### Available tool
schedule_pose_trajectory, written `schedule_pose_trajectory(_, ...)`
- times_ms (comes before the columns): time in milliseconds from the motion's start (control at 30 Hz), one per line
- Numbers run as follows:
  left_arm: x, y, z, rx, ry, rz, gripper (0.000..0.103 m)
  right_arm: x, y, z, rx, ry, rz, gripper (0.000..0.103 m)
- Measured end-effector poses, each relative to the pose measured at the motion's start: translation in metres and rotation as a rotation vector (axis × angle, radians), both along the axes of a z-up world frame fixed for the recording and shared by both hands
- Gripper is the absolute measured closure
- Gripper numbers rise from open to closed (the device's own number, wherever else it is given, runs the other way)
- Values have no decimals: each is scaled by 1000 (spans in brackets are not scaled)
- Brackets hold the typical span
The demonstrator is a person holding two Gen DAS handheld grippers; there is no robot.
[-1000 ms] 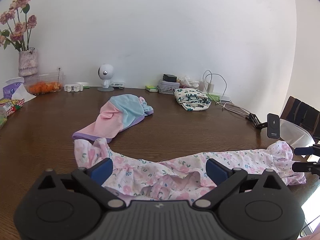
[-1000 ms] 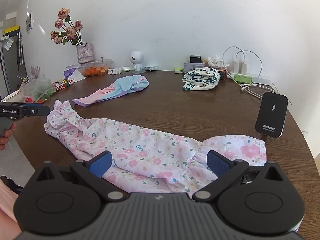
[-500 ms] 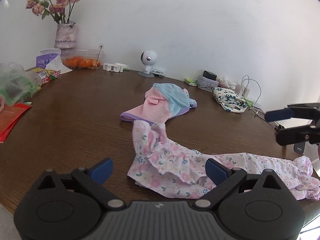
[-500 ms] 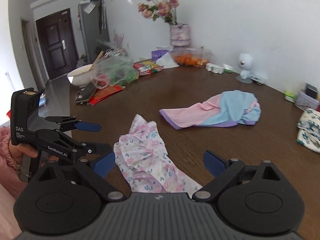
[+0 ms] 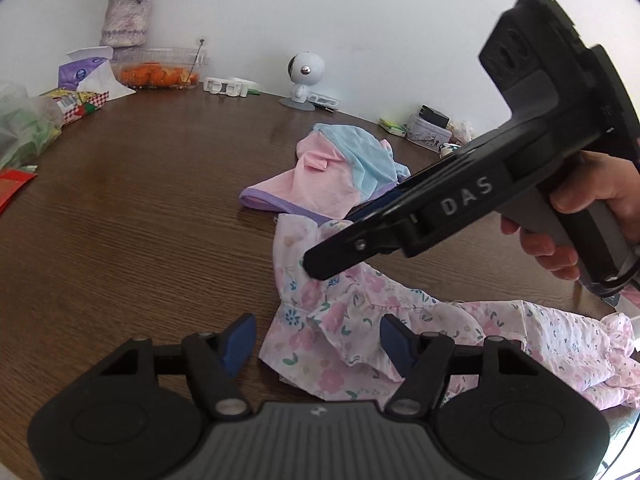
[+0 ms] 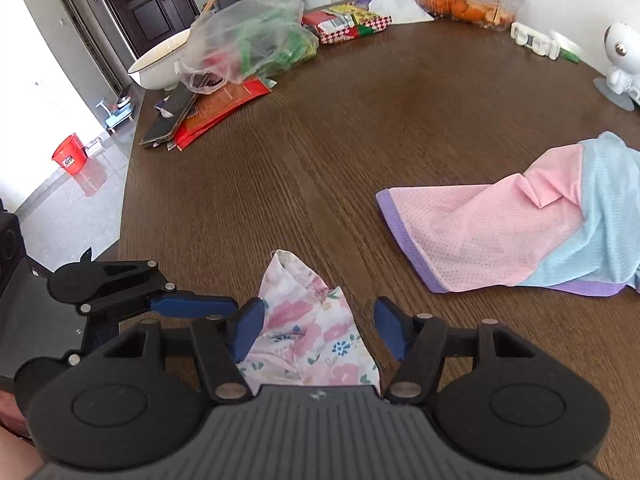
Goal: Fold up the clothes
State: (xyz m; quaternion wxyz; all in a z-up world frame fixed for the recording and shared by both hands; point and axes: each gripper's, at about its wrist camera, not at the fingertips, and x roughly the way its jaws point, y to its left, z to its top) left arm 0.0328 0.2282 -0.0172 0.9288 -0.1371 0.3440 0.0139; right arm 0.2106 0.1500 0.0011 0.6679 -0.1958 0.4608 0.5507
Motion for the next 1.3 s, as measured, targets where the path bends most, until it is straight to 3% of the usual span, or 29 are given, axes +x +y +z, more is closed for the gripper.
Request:
schedule_pose_trajectory(33, 2, 0, -1, 4, 7, -3, 42, 1, 3, -3, -5, 10, 4, 44)
schedule_pose_trajectory(133, 6, 2, -3, 9, 30, -10, 60, 0, 7, -6, -15, 19, 11, 47)
schedule_pose_trajectory(200, 8, 3, -4, 10, 33, -18, 62, 1, 8, -8, -23, 21, 10, 47)
schedule_pose_trajectory(267, 9, 2, -4, 9, 33, -29, 68, 0, 8, -9, -32, 26, 11, 59)
schedule_pose_trajectory(467, 13, 2, -5, 19, 45, -31, 76, -2, 11, -14, -63, 26, 15, 82)
schedule_pose_trajectory(533, 14, 1, -6, 11, 49, -36, 85, -3, 10, -14, -66, 20, 11, 88)
schedule_pose_trajectory(667, 16, 1, -3, -8, 41, -43, 93, -7, 5, -11, -45, 6, 2, 97)
schedule_pose_trajectory(867, 14, -16, 23, 37, -36, -94, 95, -6, -30, 15, 62, -8, -39, 98)
schedule_pose_trajectory(1133, 8, -73, 62, 116, -137, -252, 95, -17, -108, 55, 216, -32, -98, 98)
schedule_pose_trajectory(1300, 10, -120, 66, 131, -146, -353, 95, -26, -171, 56, 294, -22, -161, 98)
